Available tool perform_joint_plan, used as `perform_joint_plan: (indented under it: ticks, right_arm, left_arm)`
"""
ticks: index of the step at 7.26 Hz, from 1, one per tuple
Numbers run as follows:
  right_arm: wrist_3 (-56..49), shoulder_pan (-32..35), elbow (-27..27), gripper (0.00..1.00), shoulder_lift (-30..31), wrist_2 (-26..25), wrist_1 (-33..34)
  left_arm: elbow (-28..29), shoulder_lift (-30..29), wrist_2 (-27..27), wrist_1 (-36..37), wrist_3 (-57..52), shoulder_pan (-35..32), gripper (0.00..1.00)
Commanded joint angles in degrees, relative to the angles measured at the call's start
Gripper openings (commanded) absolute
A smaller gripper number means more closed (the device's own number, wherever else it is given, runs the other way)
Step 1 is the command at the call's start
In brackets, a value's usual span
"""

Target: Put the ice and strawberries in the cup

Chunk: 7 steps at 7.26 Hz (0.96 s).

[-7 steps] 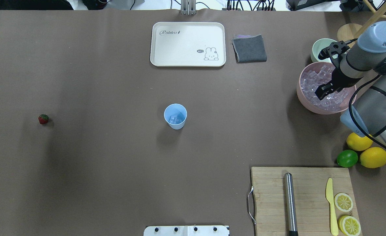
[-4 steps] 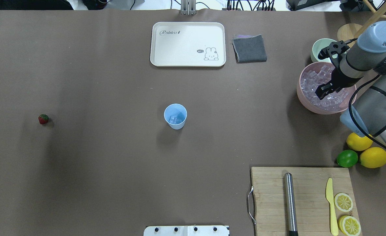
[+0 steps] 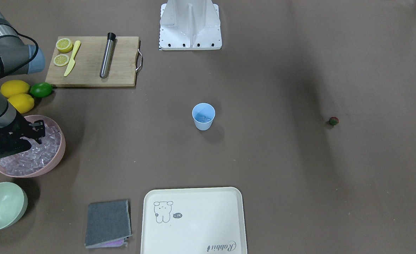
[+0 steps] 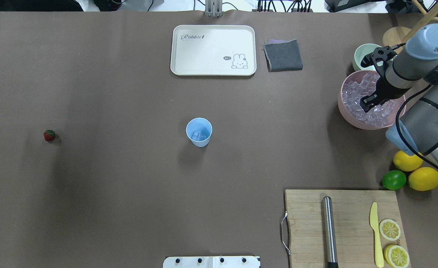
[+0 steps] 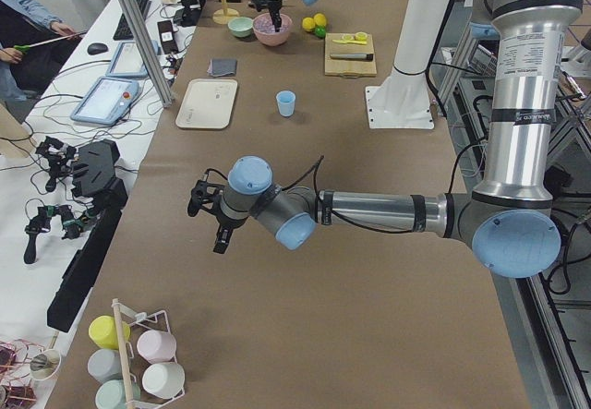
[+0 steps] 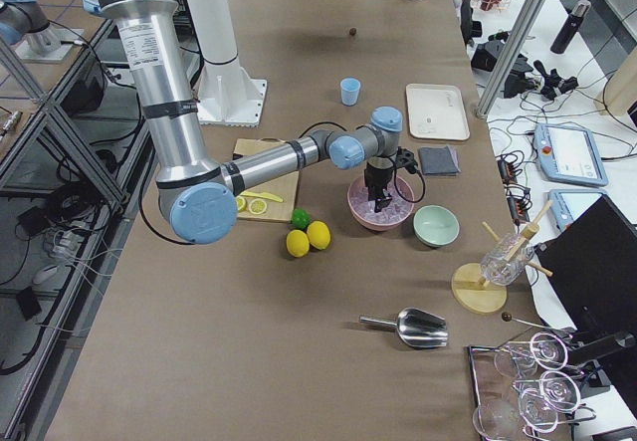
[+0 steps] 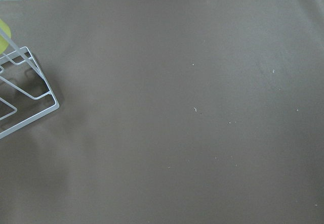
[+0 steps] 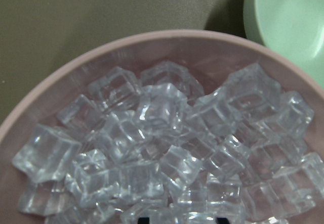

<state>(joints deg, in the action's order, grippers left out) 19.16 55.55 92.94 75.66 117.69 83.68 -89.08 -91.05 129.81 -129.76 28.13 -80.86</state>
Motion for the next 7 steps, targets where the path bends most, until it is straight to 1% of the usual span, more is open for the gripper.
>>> perform_joint_plan:
  ticks: [1, 2, 4, 7]
  right_arm:
    - [0.00, 0.00, 0.39, 0.22, -0.07, 0.00, 0.00]
    - [-0.09, 0.00, 0.48, 0.16, -0.07, 0.08, 0.00]
    - [-0.17, 0.09, 1.62, 0.16, -0.51, 0.61, 0.17]
    - [-0.44, 0.26, 1.54, 0.16, -0.60, 0.44, 0.52]
  left_arm:
    - [0.05, 0.00, 0.09, -0.06, 0.00, 0.00, 0.97]
    - [0.05, 0.00, 0.00, -0.06, 0.00, 0.00, 0.97]
    - [0.05, 0.00, 0.00, -0.06, 0.00, 0.00, 0.97]
    - [0.05, 0.00, 0.00, -0.06, 0.00, 0.00, 0.97]
